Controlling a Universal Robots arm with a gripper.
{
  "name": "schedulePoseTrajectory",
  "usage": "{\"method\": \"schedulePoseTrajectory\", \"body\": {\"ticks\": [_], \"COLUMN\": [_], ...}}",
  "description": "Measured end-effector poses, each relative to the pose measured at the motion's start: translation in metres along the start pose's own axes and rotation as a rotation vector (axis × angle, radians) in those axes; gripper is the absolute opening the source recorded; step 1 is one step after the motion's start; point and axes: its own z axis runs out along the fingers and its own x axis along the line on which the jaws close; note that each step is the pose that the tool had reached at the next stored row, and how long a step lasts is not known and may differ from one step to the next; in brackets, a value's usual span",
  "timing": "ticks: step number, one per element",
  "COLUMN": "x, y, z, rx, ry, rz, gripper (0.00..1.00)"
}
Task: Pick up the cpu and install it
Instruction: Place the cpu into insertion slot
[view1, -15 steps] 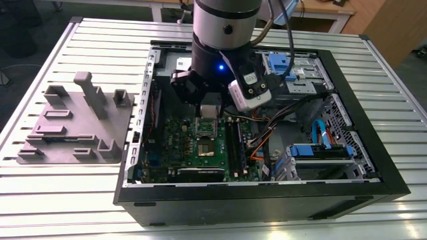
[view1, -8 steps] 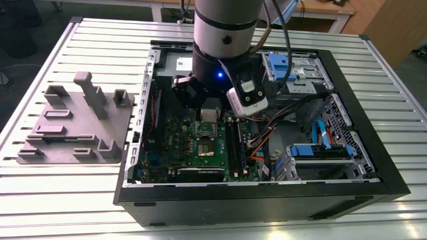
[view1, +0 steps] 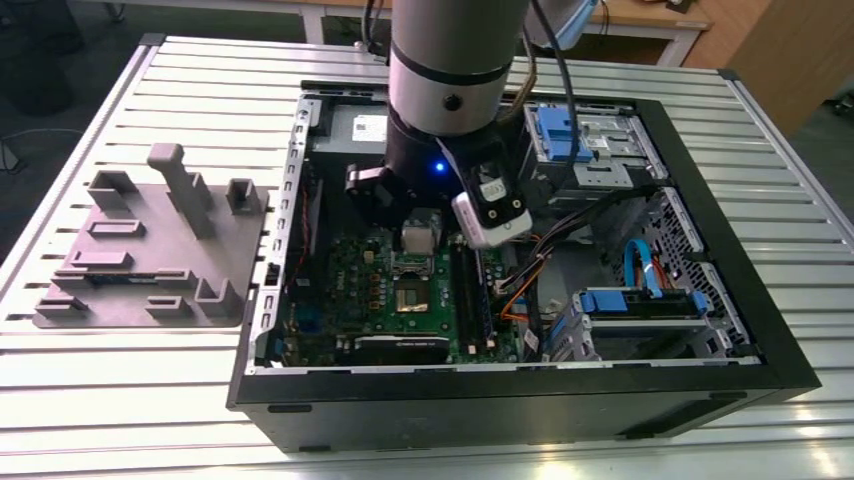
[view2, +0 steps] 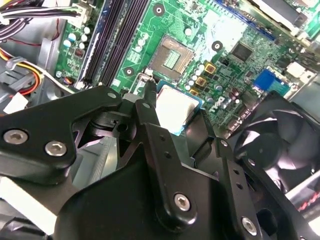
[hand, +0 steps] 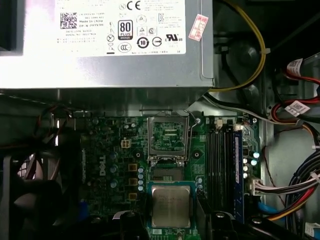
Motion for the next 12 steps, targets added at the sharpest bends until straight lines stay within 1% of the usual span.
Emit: {"method": "schedulePoseTrajectory", "body": {"ticks": [12], "x": [-0.0007], "y": [-0.0016], "z": [0.0217], "rx": [0.0000], "ry": [0.0000], "rz": [0.000], "gripper": [0.47]}}
